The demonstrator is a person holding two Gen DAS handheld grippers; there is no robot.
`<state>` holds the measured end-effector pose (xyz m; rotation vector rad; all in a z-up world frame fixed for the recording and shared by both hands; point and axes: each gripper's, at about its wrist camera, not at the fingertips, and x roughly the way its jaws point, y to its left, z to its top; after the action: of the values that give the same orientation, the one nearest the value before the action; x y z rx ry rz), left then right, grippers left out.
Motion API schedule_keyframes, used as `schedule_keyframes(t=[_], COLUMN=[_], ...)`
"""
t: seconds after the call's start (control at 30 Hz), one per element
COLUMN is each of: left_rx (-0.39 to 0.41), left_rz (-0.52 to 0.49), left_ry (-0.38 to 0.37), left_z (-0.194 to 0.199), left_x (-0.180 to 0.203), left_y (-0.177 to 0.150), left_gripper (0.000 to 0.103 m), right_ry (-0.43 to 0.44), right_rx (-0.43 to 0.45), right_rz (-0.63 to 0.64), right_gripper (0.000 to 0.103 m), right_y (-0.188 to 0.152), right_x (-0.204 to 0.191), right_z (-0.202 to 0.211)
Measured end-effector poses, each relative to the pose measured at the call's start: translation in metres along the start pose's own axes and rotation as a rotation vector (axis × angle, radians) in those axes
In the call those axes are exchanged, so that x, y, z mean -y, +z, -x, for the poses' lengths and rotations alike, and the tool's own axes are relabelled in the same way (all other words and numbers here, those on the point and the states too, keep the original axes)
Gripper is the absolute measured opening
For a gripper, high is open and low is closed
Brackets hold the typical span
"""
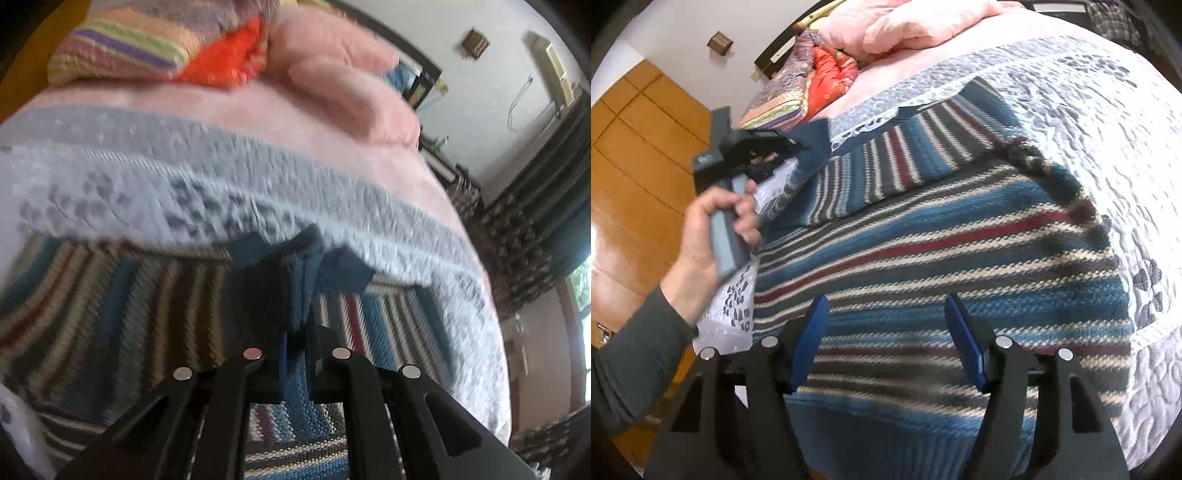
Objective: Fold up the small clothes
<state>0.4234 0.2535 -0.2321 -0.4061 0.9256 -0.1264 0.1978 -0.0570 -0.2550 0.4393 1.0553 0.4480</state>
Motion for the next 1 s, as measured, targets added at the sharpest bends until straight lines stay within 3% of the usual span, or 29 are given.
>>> schedule_keyframes(t=[0.1, 0.13, 0.23, 0.27, 0.3, 0.37, 0.4, 0.47, 0.6, 0.8, 0.9, 0.97, 1.0], left_rx=[-0.040, -0.053, -0.056, -0.039, -0.031, -0.046, -0.052, -0.052, -0.056, -0.081, -0.072, -0.075, -0.076], left_rz=[-0.049, -0.064, -0.116, -0.134, -0.142, -0.133, -0.119, -0.085, -0.004, 0.191, 0.235, 0.254, 0.256], left_ry=[0.054, 0.066, 0.083, 0.080, 0.072, 0.052, 0.038, 0.006, -0.028, -0.086, -0.107, -0.119, -0.120], left_z=[-0.025, -0.030, -0.024, -0.016, -0.007, 0.010, 0.018, 0.036, 0.066, 0.084, 0.083, 0.084, 0.086], left_x=[0.005, 0.005, -0.001, -0.004, -0.008, -0.017, -0.022, -0.035, -0.062, -0.107, -0.120, -0.123, -0.123], left_y=[-0.022, -0.029, -0.044, -0.049, -0.053, -0.062, -0.066, -0.081, -0.119, -0.168, -0.178, -0.176, -0.177], left_gripper=[0.012, 0.022, 0.067, 0.075, 0.076, 0.077, 0.078, 0.082, 0.084, 0.085, 0.085, 0.085, 0.085], right_ry=[0.010, 0.023, 0.102, 0.157, 0.202, 0.330, 0.357, 0.393, 0.370, 0.295, 0.289, 0.281, 0.272], right_rx=[0.018, 0.019, 0.000, -0.028, -0.051, -0.137, -0.172, -0.226, -0.300, -0.310, -0.313, -0.314, -0.314], right_rz=[-0.017, -0.023, -0.053, -0.090, -0.121, -0.195, -0.222, -0.270, -0.394, -0.420, -0.408, -0.394, -0.374], right_gripper=[0.077, 0.080, 0.081, 0.081, 0.082, 0.070, 0.056, 0.050, 0.049, 0.046, 0.046, 0.039, 0.026], right_y=[0.017, 0.025, 0.060, 0.076, 0.087, 0.115, 0.124, 0.143, 0.167, 0.176, 0.180, 0.184, 0.188], right_x=[0.007, 0.008, 0.010, 0.011, 0.011, 0.011, 0.010, 0.009, 0.015, 0.011, 0.002, -0.003, -0.008], right_z=[0.000, -0.001, -0.013, -0.025, -0.035, -0.073, -0.090, -0.125, -0.194, -0.222, -0.228, -0.230, -0.232])
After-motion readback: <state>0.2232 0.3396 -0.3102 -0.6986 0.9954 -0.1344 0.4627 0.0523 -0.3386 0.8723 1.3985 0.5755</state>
